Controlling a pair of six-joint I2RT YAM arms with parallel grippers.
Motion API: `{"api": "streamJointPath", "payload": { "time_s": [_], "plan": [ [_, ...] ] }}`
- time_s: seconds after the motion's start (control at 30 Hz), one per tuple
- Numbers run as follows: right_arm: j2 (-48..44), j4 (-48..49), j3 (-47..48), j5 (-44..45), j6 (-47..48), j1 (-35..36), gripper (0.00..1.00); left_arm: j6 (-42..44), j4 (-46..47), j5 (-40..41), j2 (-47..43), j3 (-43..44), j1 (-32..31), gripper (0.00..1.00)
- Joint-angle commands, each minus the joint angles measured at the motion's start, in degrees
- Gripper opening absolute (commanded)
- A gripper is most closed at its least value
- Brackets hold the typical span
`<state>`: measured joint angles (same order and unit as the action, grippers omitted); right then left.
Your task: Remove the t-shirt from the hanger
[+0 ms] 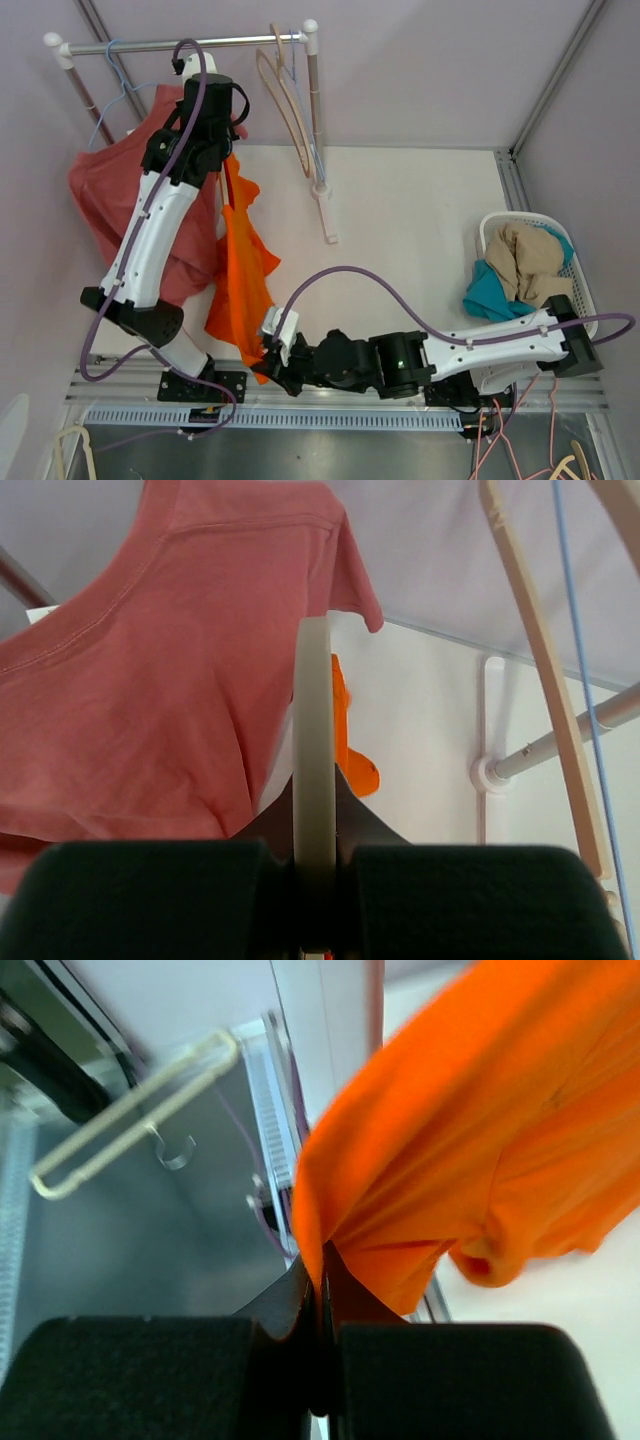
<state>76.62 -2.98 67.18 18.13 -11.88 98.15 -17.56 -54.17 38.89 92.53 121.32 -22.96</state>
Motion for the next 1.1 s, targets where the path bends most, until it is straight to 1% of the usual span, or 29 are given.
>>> {"api": "streamJointPath", "payload": {
  "time_s": [0.0, 0.07, 0.17, 0.3, 0.33, 0.37, 0.43, 0.47, 0.5, 0.57, 0.6, 0.63, 0.67, 0.73, 0.77, 0.8, 0.87, 0.9, 0.93, 1.0, 1.07],
  "plan": [
    [3.1, -2.4, -2.7, -1.3, -5.5, -0.4, 0.0, -0.2, 2.0, -2.4, -0.9, 7.0, 0.9, 0.01],
    [3.6, -2.1, -3.4, -2.7, -6.2, -1.4, 0.0, 0.3, 1.8, -3.0, -1.0, 9.0, 0.9, 0.01],
    [3.9, -2.5, -3.5, -1.6, -7.5, -4.7, 0.0, -1.1, -2.9, -5.0, -0.9, 11.7, 0.8, 0.01],
    [3.3, -2.3, -5.1, -3.2, -8.2, -10.0, 0.0, 0.0, -1.0, -7.3, -6.2, 6.4, 0.8, 0.0],
    [3.4, -2.7, -5.3, -3.4, -9.0, -11.2, 0.0, -0.3, -3.2, -8.8, -7.0, 7.1, 0.8, 0.01],
    [4.2, -3.9, -5.5, -3.5, -9.5, -14.2, 0.0, -1.1, -4.1, -11.4, -7.8, 7.4, 0.8, 0.01],
    [5.1, -4.0, -6.3, -3.7, -10.3, -17.6, 0.0, -1.5, -5.6, -16.5, -11.0, 7.9, 0.9, 0.01],
    [5.6, -2.5, -6.7, -3.9, -9.8, -20.8, 0.0, -2.8, -7.9, -22.3, -12.0, 8.0, 0.8, 0.01],
    [5.7, -1.9, -6.8, -3.8, -9.7, -22.3, 0.0, -3.4, -8.6, -25.3, -15.6, 6.4, 0.8, 0.01],
    [5.9, -0.3, -5.6, -2.4, -9.6, -25.1, 0.0, -3.9, -7.8, -29.9, -20.8, 0.3, -0.7, 0.01],
    [6.3, -0.1, -4.7, -2.7, -9.4, -27.6, 0.0, -3.9, -7.2, -32.2, -23.8, -5.3, -1.1, 0.01],
    [6.9, -0.3, -2.5, -1.9, -9.0, -28.5, 0.0, -4.1, -6.4, -32.8, -29.7, -10.6, -1.5, 0.01],
    [7.5, -0.5, -1.3, -1.4, -8.8, -29.4, 0.0, -4.1, -6.4, -33.5, -32.6, -14.8, -1.6, 0.01],
    [10.6, -2.5, 1.5, -1.2, -8.7, -32.0, 0.0, -3.9, -7.5, -33.3, -39.1, -17.3, -1.6, 0.01],
    [11.9, -4.3, 3.7, -1.3, -8.6, -32.7, 0.0, -3.8, -8.2, -33.5, -40.9, -18.6, -1.6, 0.01],
    [12.9, -4.7, 4.4, -2.0, -8.3, -33.1, 0.0, -3.7, -9.1, -35.7, -42.5, -19.1, -1.6, 0.01],
    [15.0, -2.6, 4.4, -4.1, -7.6, -33.4, 0.0, -4.1, -9.9, -38.9, -46.7, -19.9, -1.6, 0.01],
    [15.6, -2.0, 4.4, -4.2, -8.1, -33.3, 0.0, -4.3, -10.5, -43.0, -48.1, -20.2, -1.6, 0.01],
    [16.8, -0.7, 4.5, -4.7, -8.1, -33.2, 0.0, -4.9, -11.0, -44.2, -49.3, -20.8, -1.6, 0.01],
    [17.9, 0.1, 4.6, -5.1, -9.3, -33.1, 0.0, -5.3, -11.8, -45.6, -52.4, -22.3, -1.6, 0.01],
    [18.1, 4.5, 3.4, -7.1, -10.0, -33.1, 0.0, -4.6, -13.1, -44.3, -53.9, -22.6, -1.6, 0.01]
  ]
}}
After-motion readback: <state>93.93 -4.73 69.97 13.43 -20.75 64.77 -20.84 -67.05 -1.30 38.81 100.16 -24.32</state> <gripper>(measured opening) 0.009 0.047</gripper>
